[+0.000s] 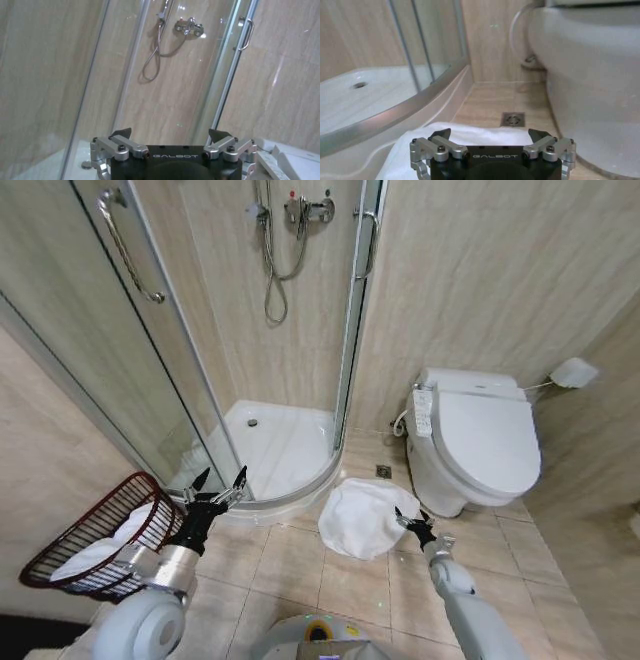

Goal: Discard the used towel into the hamper.

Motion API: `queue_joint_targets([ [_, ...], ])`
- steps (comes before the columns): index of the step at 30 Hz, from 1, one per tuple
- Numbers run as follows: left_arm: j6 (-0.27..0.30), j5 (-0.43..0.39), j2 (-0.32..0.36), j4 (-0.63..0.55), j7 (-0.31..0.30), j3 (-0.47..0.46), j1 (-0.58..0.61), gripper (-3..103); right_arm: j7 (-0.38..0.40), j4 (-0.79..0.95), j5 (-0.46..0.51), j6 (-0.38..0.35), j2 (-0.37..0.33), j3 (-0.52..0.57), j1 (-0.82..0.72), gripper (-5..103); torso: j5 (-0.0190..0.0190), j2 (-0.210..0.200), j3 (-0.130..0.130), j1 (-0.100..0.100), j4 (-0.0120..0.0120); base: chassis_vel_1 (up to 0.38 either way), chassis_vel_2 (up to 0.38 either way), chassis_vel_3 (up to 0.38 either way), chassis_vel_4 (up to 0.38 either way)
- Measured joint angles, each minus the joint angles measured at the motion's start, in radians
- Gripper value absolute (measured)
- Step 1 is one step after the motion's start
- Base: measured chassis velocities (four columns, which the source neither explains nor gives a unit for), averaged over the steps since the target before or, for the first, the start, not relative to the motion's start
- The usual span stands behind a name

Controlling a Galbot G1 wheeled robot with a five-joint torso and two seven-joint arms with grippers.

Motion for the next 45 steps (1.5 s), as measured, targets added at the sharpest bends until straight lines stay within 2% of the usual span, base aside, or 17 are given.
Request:
queue_joint_targets([
  [2, 0.000, 0.000, 0.000, 0.000, 0.000, 0.000, 0.000, 100, -0.020, -0.025, -0.004, 0.009, -0.002, -0.005, 0.012, 100, -0.0001, -0.002, -0.001, -0.001, 0.0000, 0.000, 0.000, 0.000, 0.000],
  [4, 0.000, 0.000, 0.000, 0.000, 0.000, 0.000, 0.000, 100, -0.087, -0.106, -0.014, 0.040, -0.004, -0.011, 0.050, 100, 0.0001, -0.008, -0.004, -0.003, 0.0000, 0.000, 0.000, 0.000, 0.000],
  [6, 0.000, 0.000, 0.000, 0.000, 0.000, 0.000, 0.000, 100, -0.108, -0.128, -0.018, 0.049, -0.004, -0.012, 0.060, 100, 0.0001, -0.009, -0.005, -0.004, 0.0000, 0.000, 0.000, 0.000, 0.000],
  [8, 0.000, 0.000, 0.000, 0.000, 0.000, 0.000, 0.000, 100, -0.204, -0.223, -0.030, 0.079, -0.008, -0.023, 0.100, 100, -0.0001, -0.011, -0.006, -0.005, 0.0000, 0.000, 0.000, 0.000, 0.000],
  [14, 0.000, 0.000, 0.000, 0.000, 0.000, 0.000, 0.000, 100, -0.278, -0.373, -0.088, 0.110, 0.001, -0.033, 0.175, 100, 0.0000, -0.011, -0.006, -0.005, 0.0000, 0.000, 0.000, 0.000, 0.000],
  [17, 0.000, 0.000, 0.000, 0.000, 0.000, 0.000, 0.000, 100, -0.281, -0.409, -0.122, 0.108, 0.006, -0.039, 0.200, 100, -0.0001, -0.011, -0.006, -0.005, 0.0000, 0.000, 0.000, 0.000, 0.000],
  [19, 0.000, 0.000, 0.000, 0.000, 0.000, 0.000, 0.000, 100, -0.234, -0.438, -0.184, 0.100, 0.020, -0.048, 0.230, 100, -0.0001, -0.010, -0.006, -0.004, 0.0000, 0.000, 0.000, 0.000, 0.000],
  [20, 0.000, 0.000, 0.000, 0.000, 0.000, 0.000, 0.000, 100, -0.234, -0.438, -0.184, 0.100, 0.020, -0.048, 0.230, 100, -0.0001, -0.010, -0.006, -0.004, 0.0000, 0.000, 0.000, 0.000, 0.000],
  [21, 0.000, 0.000, 0.000, 0.000, 0.000, 0.000, 0.000, 100, -0.203, -0.442, -0.208, 0.093, 0.026, -0.049, 0.238, 100, 0.0000, -0.010, -0.006, -0.004, 0.0000, 0.000, 0.000, 0.000, 0.000],
  [23, 0.000, 0.000, 0.000, 0.000, 0.000, 0.000, 0.000, 100, -0.074, -0.462, -0.282, 0.054, 0.045, -0.047, 0.271, 100, -0.0001, -0.009, -0.005, -0.004, 0.0001, 0.000, 0.000, 0.000, 0.000],
  [25, 0.000, 0.000, 0.000, 0.000, 0.000, 0.000, 0.000, 100, -0.062, -0.469, -0.287, 0.049, 0.047, -0.046, 0.278, 100, -0.0001, -0.009, -0.005, -0.004, 0.0001, 0.000, 0.000, 0.000, 0.000],
  [26, 0.000, 0.000, 0.000, 0.000, 0.000, 0.000, 0.000, 100, -0.033, -0.509, -0.312, 0.036, 0.049, -0.035, 0.302, 100, -0.0001, -0.009, -0.005, -0.003, 0.0003, 0.000, 0.000, 0.000, 0.000],
  [31, 0.000, 0.000, 0.000, 0.000, 0.000, 0.000, 0.000, 100, -0.041, -0.604, -0.336, 0.038, 0.045, -0.014, 0.352, 100, -0.0001, -0.008, -0.005, -0.003, 0.0000, 0.000, 0.000, 0.000, 0.000],
  [36, 0.000, 0.000, 0.000, 0.000, 0.000, 0.000, 0.000, 100, -0.095, -0.672, -0.334, 0.029, 0.048, 0.007, 0.390, 100, -0.0002, -0.007, -0.004, -0.003, -0.0001, 0.000, 0.000, 0.000, 0.000],
  [43, 0.000, 0.000, 0.000, 0.000, 0.000, 0.000, 0.000, 100, -0.149, -0.674, -0.269, -0.008, 0.073, -0.001, 0.401, 100, 0.0000, -0.007, -0.004, -0.002, -0.0001, 0.000, 0.000, 0.000, 0.000],
  [45, 0.000, 0.000, 0.000, 0.000, 0.000, 0.000, 0.000, 100, -0.204, -0.688, -0.251, -0.017, 0.093, -0.001, 0.415, 100, -0.0002, -0.006, -0.004, -0.002, 0.0001, 0.000, 0.000, 0.000, 0.000],
])
